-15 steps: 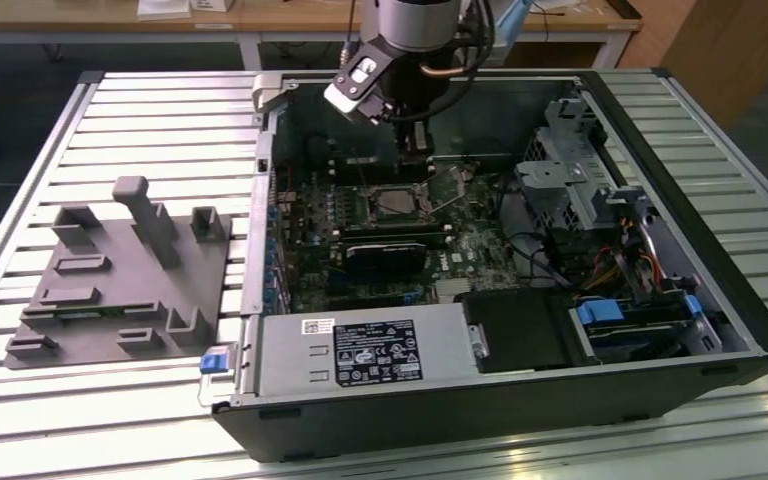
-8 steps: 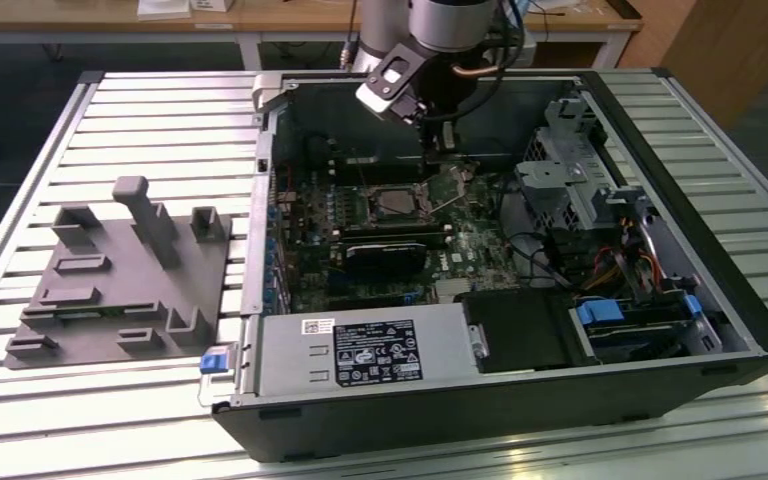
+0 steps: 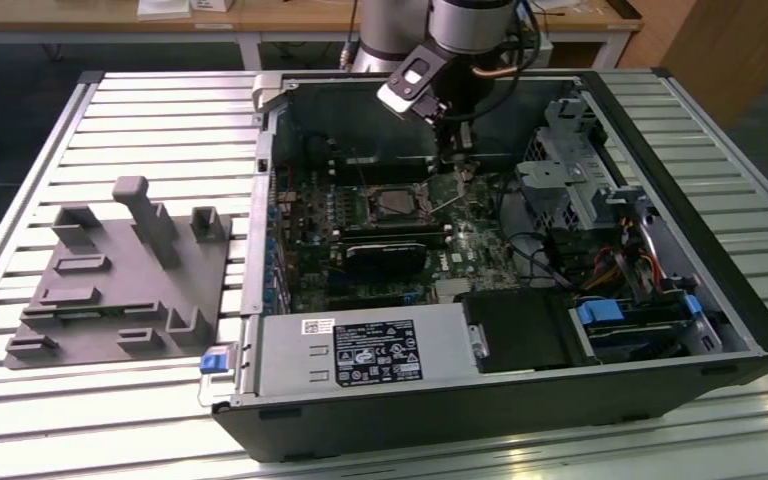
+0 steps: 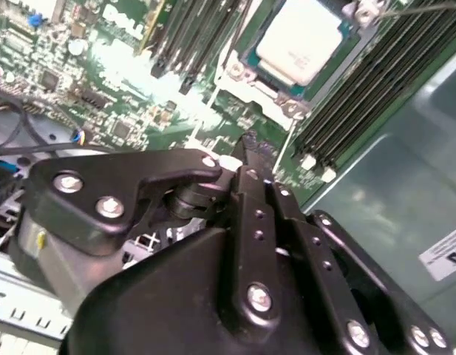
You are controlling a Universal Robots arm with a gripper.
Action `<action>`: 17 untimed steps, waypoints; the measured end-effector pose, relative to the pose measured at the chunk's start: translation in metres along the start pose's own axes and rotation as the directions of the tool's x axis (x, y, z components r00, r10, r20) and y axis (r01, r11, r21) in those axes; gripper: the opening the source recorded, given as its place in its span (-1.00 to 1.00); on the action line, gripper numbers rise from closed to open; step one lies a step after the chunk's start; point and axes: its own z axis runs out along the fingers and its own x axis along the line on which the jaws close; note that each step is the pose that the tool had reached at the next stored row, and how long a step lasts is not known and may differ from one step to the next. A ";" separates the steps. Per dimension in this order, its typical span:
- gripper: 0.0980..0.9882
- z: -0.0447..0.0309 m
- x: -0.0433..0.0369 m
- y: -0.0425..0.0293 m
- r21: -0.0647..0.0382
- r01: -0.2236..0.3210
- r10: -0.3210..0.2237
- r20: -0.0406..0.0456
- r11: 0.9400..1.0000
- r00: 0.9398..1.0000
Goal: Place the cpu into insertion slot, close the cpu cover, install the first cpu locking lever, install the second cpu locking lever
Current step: 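Close the cpu cover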
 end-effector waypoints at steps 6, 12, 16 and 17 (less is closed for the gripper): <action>-0.98 0.0043 0.0000 0.0103 0.002 0.004 -0.004 0.000 1.000 1.000; -0.98 0.0067 0.0003 0.0154 0.002 0.037 -0.037 -0.001 0.999 0.999; -0.98 0.0083 0.0023 0.0215 0.002 0.037 -0.037 -0.001 0.999 0.999; -0.98 0.0087 0.0027 0.0232 0.002 0.037 -0.037 -0.001 0.999 0.999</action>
